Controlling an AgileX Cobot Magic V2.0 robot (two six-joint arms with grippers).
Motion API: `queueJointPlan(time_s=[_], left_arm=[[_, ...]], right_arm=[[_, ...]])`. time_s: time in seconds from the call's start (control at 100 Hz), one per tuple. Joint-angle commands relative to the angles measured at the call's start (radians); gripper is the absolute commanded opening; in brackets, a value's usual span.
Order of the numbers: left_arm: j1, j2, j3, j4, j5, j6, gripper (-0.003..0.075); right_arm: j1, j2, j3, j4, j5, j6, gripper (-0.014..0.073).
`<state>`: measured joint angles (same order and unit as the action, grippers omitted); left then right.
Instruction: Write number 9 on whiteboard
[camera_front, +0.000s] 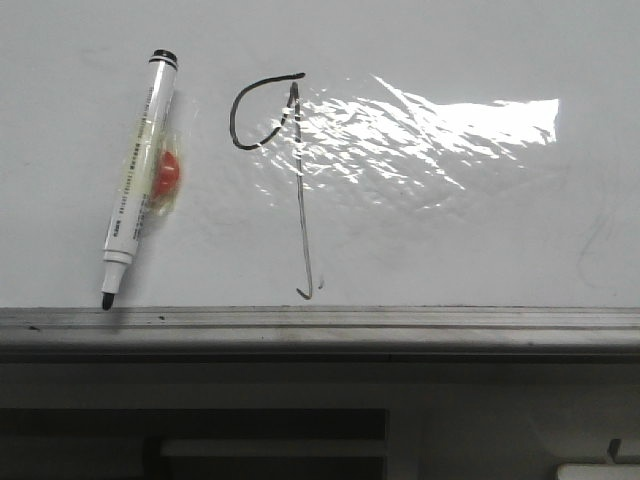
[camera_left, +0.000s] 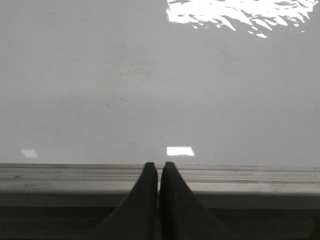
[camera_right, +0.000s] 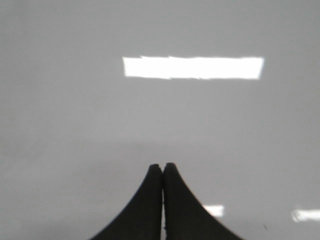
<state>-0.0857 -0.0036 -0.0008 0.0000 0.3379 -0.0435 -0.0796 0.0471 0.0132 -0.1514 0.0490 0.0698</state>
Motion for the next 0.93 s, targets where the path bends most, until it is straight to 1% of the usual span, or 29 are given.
queueJointPlan(time_s=[0.0,0.09,0.22,0.92], left_arm=[[0.002,-0.028,0.020,0.000,-0.042,0.000,-0.0020],[0.002,-0.028,0.020,0.000,-0.042,0.000,-0.0020],[0.002,-0.028,0.020,0.000,-0.042,0.000,-0.0020],[0.002,-0.028,0.020,0.000,-0.042,0.000,-0.0020]], right_arm=[[-0.077,-0.012,0.026,0.017,0.064,0.003,-0.0062],[-0.105,-0.046,0.026,0.021,0.171,-0.001,-0.0062],[-0.110,-0.074,0.026,0.051,0.261,-0.028,-0.0062],[-0.110,-0.074,0.026,0.053,0.266,-0.035,-0.0062]])
